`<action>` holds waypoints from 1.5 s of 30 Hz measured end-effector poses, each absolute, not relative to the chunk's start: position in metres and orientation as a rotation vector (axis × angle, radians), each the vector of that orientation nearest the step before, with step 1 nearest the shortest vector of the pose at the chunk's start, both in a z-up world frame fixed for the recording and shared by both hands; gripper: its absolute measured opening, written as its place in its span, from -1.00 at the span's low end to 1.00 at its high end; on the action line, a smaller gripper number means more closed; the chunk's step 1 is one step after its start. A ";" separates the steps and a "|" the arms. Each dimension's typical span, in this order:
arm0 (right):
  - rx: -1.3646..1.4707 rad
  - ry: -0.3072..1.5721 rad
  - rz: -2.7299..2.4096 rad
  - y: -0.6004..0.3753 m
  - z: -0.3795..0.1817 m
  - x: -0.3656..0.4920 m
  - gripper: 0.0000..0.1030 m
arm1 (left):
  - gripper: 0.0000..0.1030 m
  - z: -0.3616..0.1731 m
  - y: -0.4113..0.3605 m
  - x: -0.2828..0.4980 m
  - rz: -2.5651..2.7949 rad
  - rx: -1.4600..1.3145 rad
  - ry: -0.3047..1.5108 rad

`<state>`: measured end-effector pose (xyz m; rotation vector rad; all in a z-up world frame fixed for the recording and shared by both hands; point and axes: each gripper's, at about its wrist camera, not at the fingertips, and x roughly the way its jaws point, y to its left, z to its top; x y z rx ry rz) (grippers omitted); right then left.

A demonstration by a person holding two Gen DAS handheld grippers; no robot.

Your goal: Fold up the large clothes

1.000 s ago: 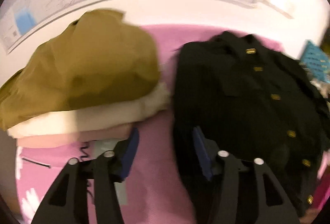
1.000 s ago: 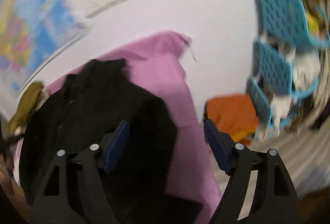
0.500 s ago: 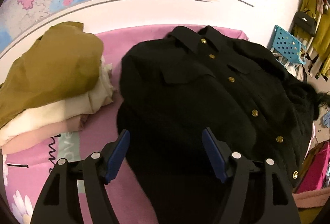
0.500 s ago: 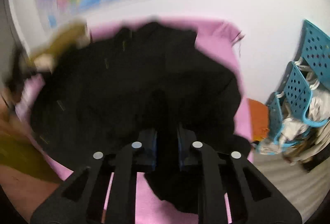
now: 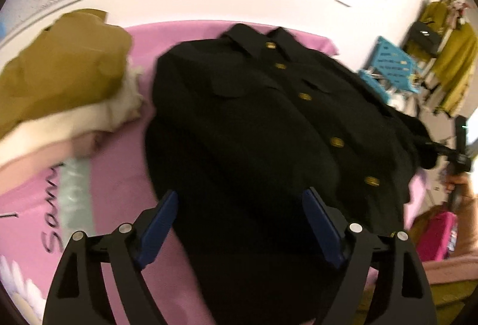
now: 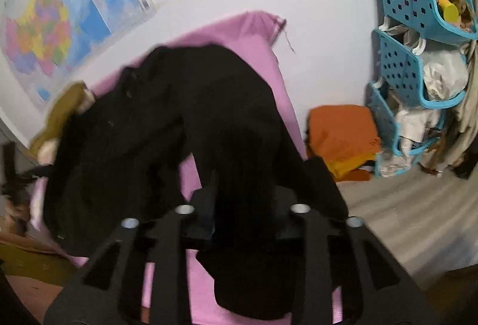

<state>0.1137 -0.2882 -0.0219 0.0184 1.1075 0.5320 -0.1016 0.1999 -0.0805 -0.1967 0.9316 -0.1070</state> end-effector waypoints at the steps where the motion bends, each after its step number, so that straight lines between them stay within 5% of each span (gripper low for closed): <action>1: 0.011 1.087 0.531 -0.285 -0.018 0.110 -0.09 | 0.69 -0.081 0.194 -0.105 -0.126 -0.200 0.932; 3: -0.010 1.048 0.520 -0.283 -0.009 0.107 0.25 | 0.70 -0.088 0.186 -0.107 -0.140 -0.193 0.954; 6: -0.040 0.977 0.494 -0.280 0.006 0.100 0.40 | 0.63 -0.104 0.177 -0.106 -0.137 -0.215 1.022; 8: -0.075 0.953 0.477 -0.277 0.011 0.094 0.41 | 0.20 -0.107 0.174 -0.107 -0.107 -0.210 1.031; 10: -0.090 0.924 0.466 -0.278 0.017 0.090 0.41 | -0.62 -0.105 0.174 -0.109 -0.098 -0.209 1.027; 12: -0.101 0.893 0.440 -0.279 0.024 0.086 0.41 | -0.88 -0.092 0.183 -0.113 -0.076 -0.235 0.992; 22: -0.076 0.731 0.780 -0.244 0.057 0.044 0.43 | -0.86 -0.036 0.235 -0.137 0.130 -0.243 0.830; 24: -0.141 0.741 0.871 -0.220 0.049 0.034 0.43 | -0.60 -0.047 0.229 -0.134 0.163 -0.228 0.880; 25: -0.162 0.757 0.921 -0.207 0.043 0.029 0.44 | -0.22 -0.056 0.224 -0.133 0.161 -0.242 0.932; 28: -0.194 0.815 1.040 -0.178 0.024 0.017 0.45 | 0.07 -0.061 0.211 -0.144 0.060 -0.265 0.935; 30: -0.224 0.837 1.074 -0.166 0.014 0.011 0.46 | 0.49 -0.063 0.198 -0.153 0.025 -0.268 0.958; 34: -0.274 0.843 1.170 -0.146 0.000 -0.006 0.56 | 0.55 -0.073 0.173 -0.166 -0.052 -0.309 1.012; 38: -0.305 0.854 1.217 -0.127 -0.012 -0.023 0.60 | 0.41 -0.096 0.142 -0.156 -0.070 -0.234 1.085; 42: -0.309 0.875 1.223 -0.121 -0.021 -0.028 0.60 | -0.76 -0.098 0.148 -0.152 0.000 -0.211 1.050; 45: -0.334 0.871 1.215 -0.122 -0.025 -0.030 0.60 | -0.82 -0.068 0.174 -0.165 0.014 -0.291 0.950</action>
